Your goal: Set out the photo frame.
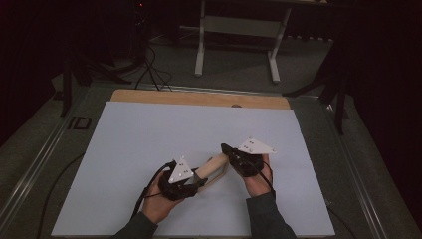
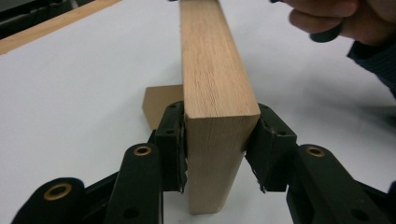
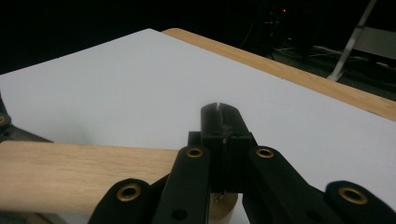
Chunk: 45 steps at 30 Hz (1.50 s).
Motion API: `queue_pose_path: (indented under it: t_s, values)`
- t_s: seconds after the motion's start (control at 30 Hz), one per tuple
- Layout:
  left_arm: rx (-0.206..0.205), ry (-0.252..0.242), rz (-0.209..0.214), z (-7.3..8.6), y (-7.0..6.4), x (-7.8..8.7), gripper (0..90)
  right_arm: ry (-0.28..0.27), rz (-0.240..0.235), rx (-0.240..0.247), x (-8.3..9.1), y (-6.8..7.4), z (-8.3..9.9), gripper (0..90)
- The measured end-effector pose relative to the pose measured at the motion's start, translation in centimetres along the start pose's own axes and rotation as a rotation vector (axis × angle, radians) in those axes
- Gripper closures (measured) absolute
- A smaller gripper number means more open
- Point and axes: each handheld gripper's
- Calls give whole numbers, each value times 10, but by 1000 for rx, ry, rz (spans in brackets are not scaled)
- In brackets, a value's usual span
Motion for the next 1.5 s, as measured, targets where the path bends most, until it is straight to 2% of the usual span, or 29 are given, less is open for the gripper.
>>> queue_pose_path:
  t_s: [0.13, 0.17, 0.2, 0.3, 0.47, 0.53, 0.57, 0.6, 0.63, 0.8, 0.93, 0.97, 1.07, 1.1, 1.13, 1.17, 1.23, 1.3, 1.4, 1.5]
  values:
    - [19, 5, -29, 1, 6, 1, 590, 4, 3, -2, 0, 0, 0, 898]
    - [40, -1, -43, 2, 9, 1, 587, 4, 4, -2, 0, 0, -1, 898]
    - [40, -1, -43, 2, 9, 1, 583, 4, 4, -2, 0, 0, -1, 898]
    - [75, 0, -61, 3, 15, 1, 577, 8, 11, -4, 1, -1, -1, 898]
    - [95, 0, -79, 3, 18, 0, 566, 13, 9, -7, 1, -2, -1, 899]
    - [93, 5, -94, 4, 19, 0, 546, 15, 7, -10, 1, -2, -1, 899]
    - [107, 12, -112, 4, 22, 0, 538, 18, 0, -10, 2, -2, -1, 899]
    - [107, 12, -112, 4, 22, 0, 531, 18, 0, -10, 2, -2, -1, 899]
    - [136, 12, -116, 5, 25, 0, 523, 20, -1, -10, 2, -2, -1, 899]
    - [152, 11, -122, 6, 28, 0, 504, 22, -1, -11, 2, -1, -1, 899]
    - [178, 10, -137, 6, 29, 0, 498, 26, 1, -15, 2, -1, -1, 899]
    - [197, 3, -142, 7, 30, 0, 496, 26, -2, -18, 2, -1, -1, 898]
    - [200, 2, -137, 8, 29, -2, 503, 28, -6, -26, 2, -2, -1, 896]
    - [193, 8, -130, 9, 28, -4, 504, 30, 4, -27, 2, -2, -1, 832]
    - [193, 8, -130, 9, 28, -4, 504, 30, 4, -27, 2, -2, -1, 832]
    - [190, 11, -119, 9, 26, -5, 504, 28, -2, -29, 2, -3, -1, 780]
    - [186, 11, -115, 9, 25, -5, 508, 26, -8, -26, 2, -4, 0, 757]
    - [185, 10, -117, 8, 24, -6, 512, 25, -12, -29, 3, -5, 0, 689]
    - [191, 8, -111, 8, 26, -5, 524, 19, -21, -29, 3, -5, 0, 654]
    - [196, 3, -114, 8, 27, -4, 528, 10, -51, -13, 5, -4, -1, 597]
Point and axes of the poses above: each handheld gripper's, and its own axes: x roughly backward along the jaws, z roughly out of its underside, y roughly to its left, and after that the axes turned 2 degrees about -x, right-handed
